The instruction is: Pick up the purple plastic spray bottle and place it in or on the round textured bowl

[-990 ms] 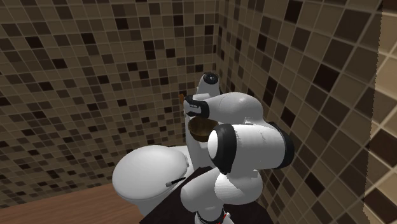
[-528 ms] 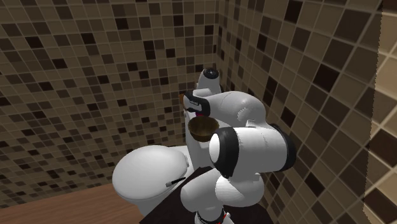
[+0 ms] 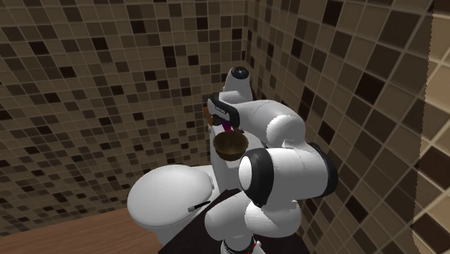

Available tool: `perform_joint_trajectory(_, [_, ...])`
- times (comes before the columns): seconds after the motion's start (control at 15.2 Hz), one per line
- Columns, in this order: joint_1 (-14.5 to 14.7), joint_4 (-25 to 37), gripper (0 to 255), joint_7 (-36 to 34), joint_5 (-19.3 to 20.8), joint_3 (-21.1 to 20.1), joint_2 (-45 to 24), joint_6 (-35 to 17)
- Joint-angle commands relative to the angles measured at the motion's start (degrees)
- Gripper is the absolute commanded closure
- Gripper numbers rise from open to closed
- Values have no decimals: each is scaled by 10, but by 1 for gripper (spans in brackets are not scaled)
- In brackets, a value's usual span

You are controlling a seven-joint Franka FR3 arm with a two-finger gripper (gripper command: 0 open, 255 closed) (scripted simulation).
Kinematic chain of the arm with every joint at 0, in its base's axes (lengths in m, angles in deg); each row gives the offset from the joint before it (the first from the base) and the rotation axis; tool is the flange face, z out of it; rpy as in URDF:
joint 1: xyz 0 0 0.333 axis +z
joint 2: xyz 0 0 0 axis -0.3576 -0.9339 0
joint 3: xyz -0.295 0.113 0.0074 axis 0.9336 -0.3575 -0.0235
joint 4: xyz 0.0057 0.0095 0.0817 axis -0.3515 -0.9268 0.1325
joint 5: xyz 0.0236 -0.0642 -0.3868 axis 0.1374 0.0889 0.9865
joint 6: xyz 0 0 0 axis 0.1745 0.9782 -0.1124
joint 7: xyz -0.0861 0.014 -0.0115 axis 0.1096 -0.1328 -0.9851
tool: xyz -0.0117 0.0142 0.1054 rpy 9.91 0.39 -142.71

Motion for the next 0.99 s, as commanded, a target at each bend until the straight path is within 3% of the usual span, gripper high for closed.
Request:
perform_joint_trajectory(0.0, [1, 15, 255, -2, -2, -5, 3, 19])
perform_joint_trajectory(0.92, [10, 120, 255, 0, -16, -22, 6, 126])
